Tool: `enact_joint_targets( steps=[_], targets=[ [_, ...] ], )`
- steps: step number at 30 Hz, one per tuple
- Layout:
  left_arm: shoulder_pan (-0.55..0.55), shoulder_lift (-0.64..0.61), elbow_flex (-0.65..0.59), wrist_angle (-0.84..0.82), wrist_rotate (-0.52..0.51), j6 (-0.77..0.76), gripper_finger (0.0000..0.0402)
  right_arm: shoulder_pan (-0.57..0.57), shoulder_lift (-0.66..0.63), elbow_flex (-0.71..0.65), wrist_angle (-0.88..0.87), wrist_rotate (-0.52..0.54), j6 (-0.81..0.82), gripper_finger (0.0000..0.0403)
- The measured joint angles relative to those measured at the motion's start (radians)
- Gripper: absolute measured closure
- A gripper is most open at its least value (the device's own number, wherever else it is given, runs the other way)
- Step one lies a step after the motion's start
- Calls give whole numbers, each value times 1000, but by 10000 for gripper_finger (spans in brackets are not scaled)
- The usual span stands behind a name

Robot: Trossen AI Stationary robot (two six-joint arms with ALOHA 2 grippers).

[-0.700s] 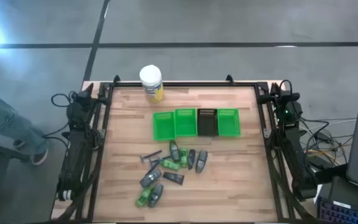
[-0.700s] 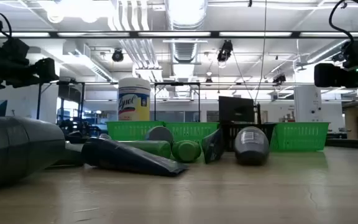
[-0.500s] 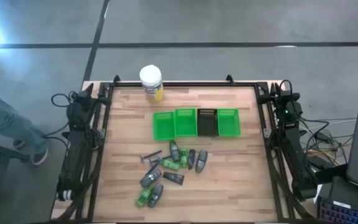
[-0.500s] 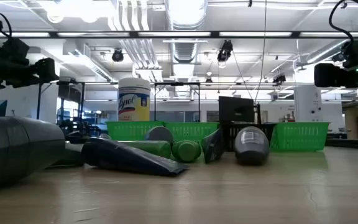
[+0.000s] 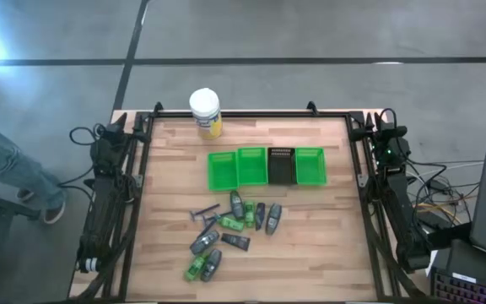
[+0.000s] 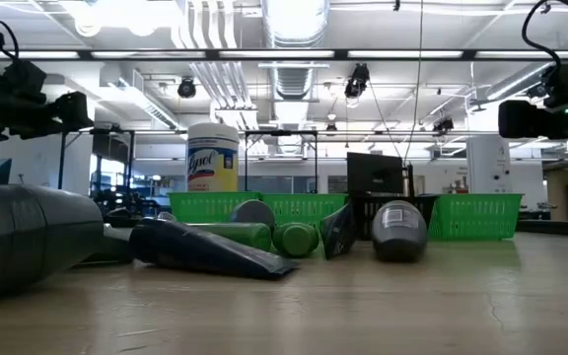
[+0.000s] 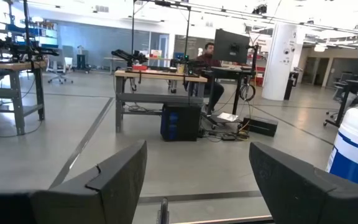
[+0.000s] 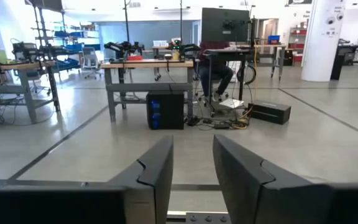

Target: Pick & Place Travel size toiletries

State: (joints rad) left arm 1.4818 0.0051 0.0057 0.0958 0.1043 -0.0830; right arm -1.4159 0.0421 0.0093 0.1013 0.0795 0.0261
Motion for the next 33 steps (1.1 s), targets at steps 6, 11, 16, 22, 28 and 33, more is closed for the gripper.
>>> enact_joint_targets(
  steps=[6, 11, 16, 22, 28, 33],
  targets=[
    [0, 0, 0, 0, 0, 0, 113, 0, 0, 0, 0, 0, 0, 273],
    [0, 0, 0, 0, 0, 0, 113, 0, 0, 0, 0, 0, 0, 261],
    [0, 0, 0, 0, 0, 0, 112, 0, 0, 0, 0, 0, 0, 250],
    [0, 0, 0, 0, 0, 0, 113, 0, 0, 0, 0, 0, 0, 237],
    [0, 0, 0, 0, 0, 0, 112, 0, 0, 0, 0, 0, 0, 224],
    [0, 0, 0, 0, 0, 0, 113, 0, 0, 0, 0, 0, 0, 215]
  ],
)
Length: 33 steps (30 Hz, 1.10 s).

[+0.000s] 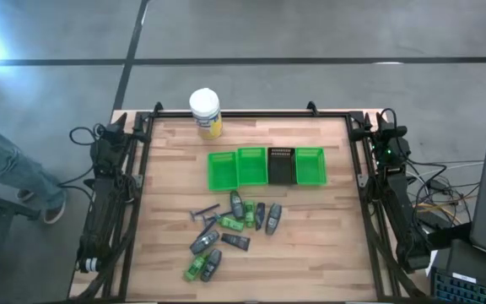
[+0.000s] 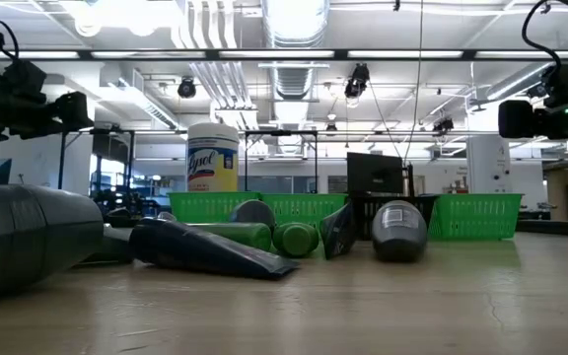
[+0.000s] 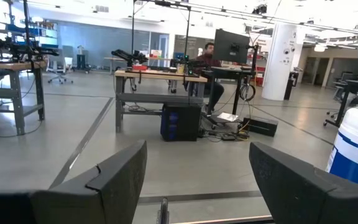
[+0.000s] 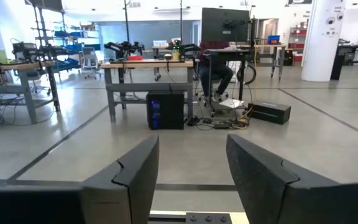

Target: Pick & Place Travel size toiletries

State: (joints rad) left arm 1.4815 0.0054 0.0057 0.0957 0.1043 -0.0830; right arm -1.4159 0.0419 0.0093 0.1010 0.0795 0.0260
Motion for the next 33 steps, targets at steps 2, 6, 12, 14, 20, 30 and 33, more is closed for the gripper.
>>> enact_joint_targets(
  steps=[2, 6, 12, 14, 20, 30, 33],
  targets=[
    [0, 0, 0, 0, 0, 0, 112, 0, 0, 0, 0, 0, 0, 212],
    [0, 0, 0, 0, 0, 0, 112, 0, 0, 0, 0, 0, 0, 206],
    [0, 0, 0, 0, 0, 0, 113, 0, 0, 0, 2, -84, 426, 203],
    [0, 0, 0, 0, 0, 0, 113, 0, 2, 0, -20, -217, 745, 207],
    [0, 0, 0, 0, 0, 0, 112, 62, 25, 0, -10, -730, 942, 221],
    [0, 0, 0, 0, 0, 0, 113, 393, 30, 117, 134, -767, 1144, 247],
    [0, 0, 0, 0, 0, 0, 113, 527, 60, 171, 127, -682, 1110, 255]
  ],
)
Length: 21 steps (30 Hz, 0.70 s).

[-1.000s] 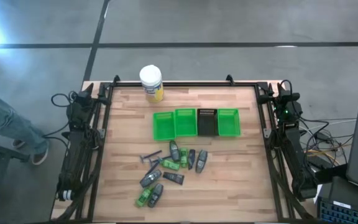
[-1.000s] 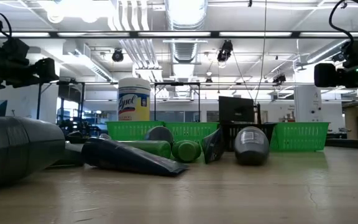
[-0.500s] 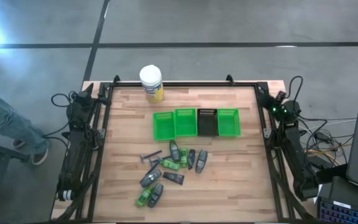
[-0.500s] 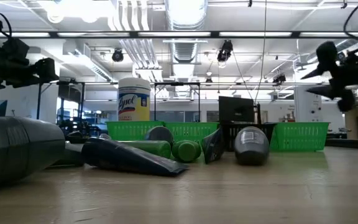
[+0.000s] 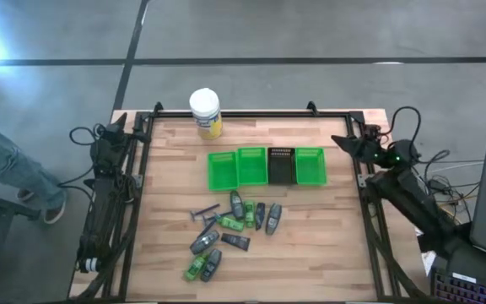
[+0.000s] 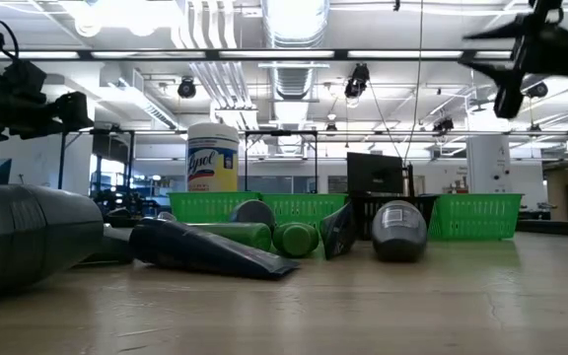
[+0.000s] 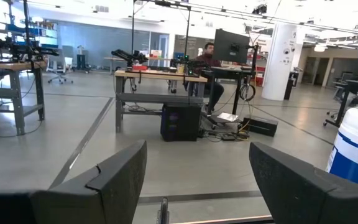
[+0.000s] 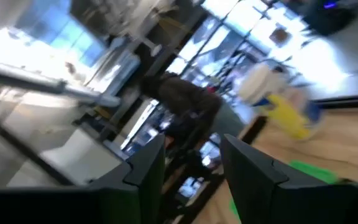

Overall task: Pick & Place Travel size toiletries
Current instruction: Put the deodorant into the right green bin

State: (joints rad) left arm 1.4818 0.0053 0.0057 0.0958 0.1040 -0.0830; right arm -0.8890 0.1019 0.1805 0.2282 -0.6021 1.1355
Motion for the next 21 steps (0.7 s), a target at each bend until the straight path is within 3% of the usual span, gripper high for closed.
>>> enact_joint_targets(
  steps=[5, 12, 21],
  targets=[
    [0, 0, 0, 0, 0, 0, 112, 237, 100, 68, -1, 134, -9, 268],
    [0, 0, 0, 0, 0, 0, 112, 544, 318, 135, 3, 407, -58, 276],
    [0, 0, 0, 0, 0, 0, 112, 676, 626, 244, 22, 415, -44, 292]
  ],
)
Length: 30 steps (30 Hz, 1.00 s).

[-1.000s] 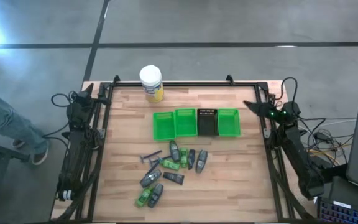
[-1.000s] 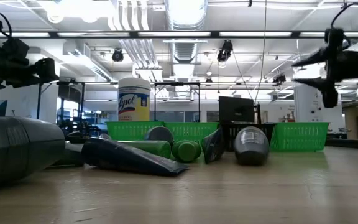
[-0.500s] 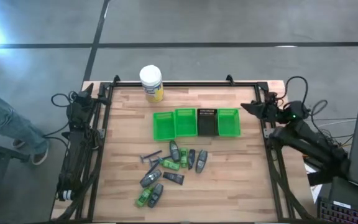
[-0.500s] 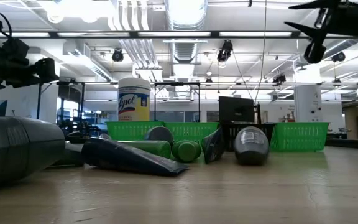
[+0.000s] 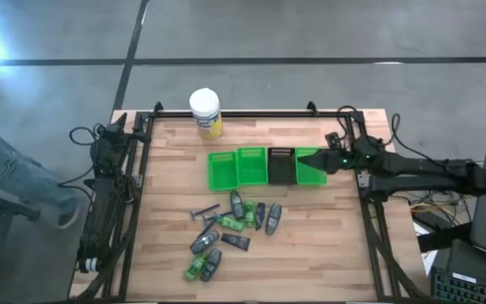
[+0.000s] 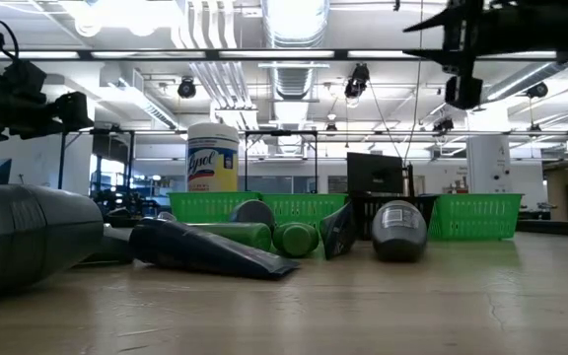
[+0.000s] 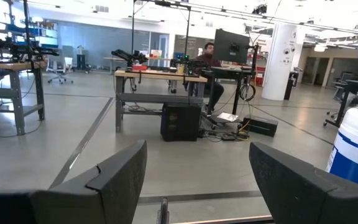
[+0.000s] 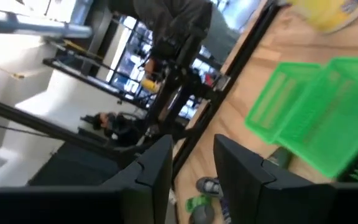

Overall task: Pick & Place Travel size toiletries
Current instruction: Put the deodorant into the right green bin

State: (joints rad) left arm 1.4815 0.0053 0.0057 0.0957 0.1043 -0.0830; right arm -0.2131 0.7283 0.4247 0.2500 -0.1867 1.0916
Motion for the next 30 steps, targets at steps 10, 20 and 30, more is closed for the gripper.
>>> enact_joint_targets(
  steps=[10, 20, 30],
  targets=[
    [0, 1, 0, 0, 0, 0, 112, 56, 233, 187, 8, -88, 3, 307],
    [0, 4, 0, 0, 0, 0, 113, 168, 522, 454, -797, -151, 135, 213],
    [0, 4, 0, 0, 0, 0, 113, 312, 821, 696, -1086, -72, 261, 93]
  ],
)
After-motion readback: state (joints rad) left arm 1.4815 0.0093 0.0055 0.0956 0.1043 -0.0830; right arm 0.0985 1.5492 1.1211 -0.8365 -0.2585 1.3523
